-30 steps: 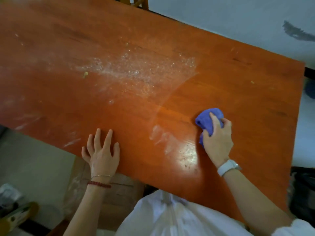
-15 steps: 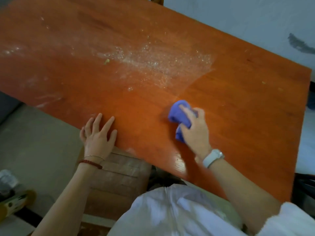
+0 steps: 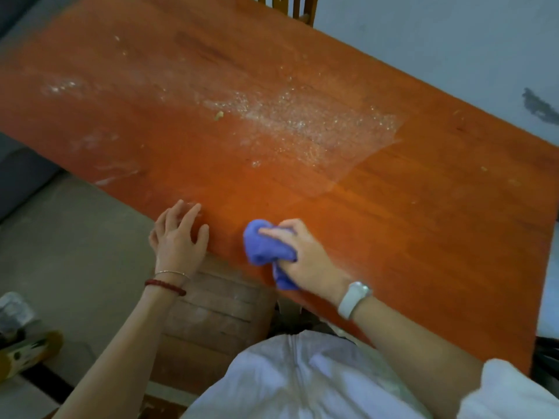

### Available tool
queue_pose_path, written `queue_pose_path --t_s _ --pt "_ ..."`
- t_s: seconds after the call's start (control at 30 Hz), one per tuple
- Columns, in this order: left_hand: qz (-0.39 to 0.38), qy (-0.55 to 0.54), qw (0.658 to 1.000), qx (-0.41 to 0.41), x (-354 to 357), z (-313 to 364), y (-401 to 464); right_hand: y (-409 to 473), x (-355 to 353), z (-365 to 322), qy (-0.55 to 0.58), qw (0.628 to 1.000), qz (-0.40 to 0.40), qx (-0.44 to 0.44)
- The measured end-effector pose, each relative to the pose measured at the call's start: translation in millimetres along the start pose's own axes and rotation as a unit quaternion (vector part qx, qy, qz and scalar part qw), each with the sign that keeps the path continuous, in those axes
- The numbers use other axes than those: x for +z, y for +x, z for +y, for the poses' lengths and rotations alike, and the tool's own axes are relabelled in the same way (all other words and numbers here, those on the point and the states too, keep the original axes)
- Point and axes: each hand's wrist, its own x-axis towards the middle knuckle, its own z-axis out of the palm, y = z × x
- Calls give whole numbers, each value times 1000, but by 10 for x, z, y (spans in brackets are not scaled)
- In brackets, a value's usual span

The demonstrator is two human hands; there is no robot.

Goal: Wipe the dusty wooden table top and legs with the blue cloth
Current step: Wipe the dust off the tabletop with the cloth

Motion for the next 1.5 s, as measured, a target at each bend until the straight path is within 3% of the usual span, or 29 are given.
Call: queue_pose_path --t_s 0.2,0.5,0.6,0.77,0.87,1.0,1.27,1.4,1.43,1.5 --pt "-39 -4 999 23 213 664 165 106 -993 372 -31 958 221 178" --pt "-94 43 986 133 657 2040 886 105 -2265 1195 0 811 469 349" --pt "-111 64 982 137 847 2373 1123 194 -2617 1535 -25 767 504 397" --pt "-104 88 984 118 1095 2595 1430 603 -3060 1995 -101 706 488 503" --pt "-99 110 983 109 1185 2553 1492 982 -3259 2106 -131 725 465 490" --pt "-84 114 983 114 1219 2479 1506 1432 -3310 2160 -176 791 400 429" --pt "-79 87 986 115 1163 2452 1556 1677 -2699 1868 -293 918 211 163" --pt "-42 30 990 134 1008 2346 1517 1473 -2189 1547 -206 978 34 11" --pt "-30 26 990 136 963 2292 1489 1437 -2216 1519 -166 984 58 6" --pt "-14 30 991 130 880 2155 1429 1452 -2435 1573 -127 973 189 48"
